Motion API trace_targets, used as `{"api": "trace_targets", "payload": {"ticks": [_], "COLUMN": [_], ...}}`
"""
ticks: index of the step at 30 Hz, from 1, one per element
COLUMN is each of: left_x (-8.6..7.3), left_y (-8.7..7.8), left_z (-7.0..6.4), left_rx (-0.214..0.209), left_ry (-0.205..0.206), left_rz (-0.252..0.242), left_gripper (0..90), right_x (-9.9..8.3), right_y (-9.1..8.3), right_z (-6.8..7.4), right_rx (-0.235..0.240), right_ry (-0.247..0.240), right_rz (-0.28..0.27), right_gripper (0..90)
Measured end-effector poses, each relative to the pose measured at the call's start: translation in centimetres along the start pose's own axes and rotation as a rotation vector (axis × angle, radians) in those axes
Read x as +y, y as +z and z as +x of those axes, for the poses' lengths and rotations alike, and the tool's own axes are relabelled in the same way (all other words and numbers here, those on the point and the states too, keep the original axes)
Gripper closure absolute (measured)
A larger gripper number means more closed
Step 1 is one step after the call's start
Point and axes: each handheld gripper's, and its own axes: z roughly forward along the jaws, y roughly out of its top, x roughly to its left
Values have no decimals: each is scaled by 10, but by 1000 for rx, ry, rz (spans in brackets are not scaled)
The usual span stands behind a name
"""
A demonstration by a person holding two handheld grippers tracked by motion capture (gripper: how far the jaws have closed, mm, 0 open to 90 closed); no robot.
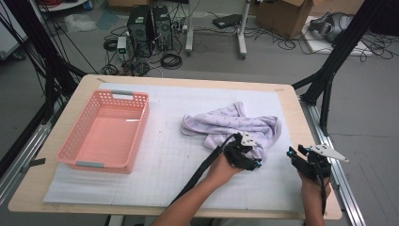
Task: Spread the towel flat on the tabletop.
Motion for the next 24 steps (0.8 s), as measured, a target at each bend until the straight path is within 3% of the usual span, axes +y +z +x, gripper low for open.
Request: {"api": "trace_targets", "payload": {"ticks": [1,3,4,5,8,9,10,11,12,13,16,17,18,20,24], "left_x": [0,-2,-3,-3,0,0,1,1,2,3,5,7,7,8,7], "left_y": [4,10,12,12,3,3,-6,-6,-17,-21,-31,-43,-43,-60,-69], "left_z": [-2,-6,-7,-6,1,1,6,6,11,14,21,29,29,42,53], "left_rx": [21,78,87,80,49,49,23,23,-11,-20,-23,-28,-28,-24,-5], "left_ry": [21,106,131,130,79,79,41,41,3,-2,-20,-69,-69,-134,-155], "left_rz": [15,58,66,62,25,25,-16,-16,-67,-92,-132,-188,-188,-261,-266], "left_gripper": [422,465,520,635,740,751,756,758,758,758,759,761,762,764,766], "right_x": [-1,-1,-1,-1,-1,-1,-1,-1,-2,-2,-3,-3,-3,-3,-1], "right_y": [0,0,1,1,2,2,3,3,3,4,6,7,7,12,17], "right_z": [-1,-1,-1,0,0,0,0,0,0,0,2,3,3,9,20], "right_rx": [1,3,3,7,10,12,13,15,20,28,69,86,86,131,171], "right_ry": [3,4,2,-4,-2,-1,-5,-3,-1,-1,15,25,25,31,37], "right_rz": [2,3,1,5,8,10,9,10,11,9,5,8,8,14,19], "right_gripper": [579,579,579,580,581,581,581,581,581,578,562,554,554,527,471]}}
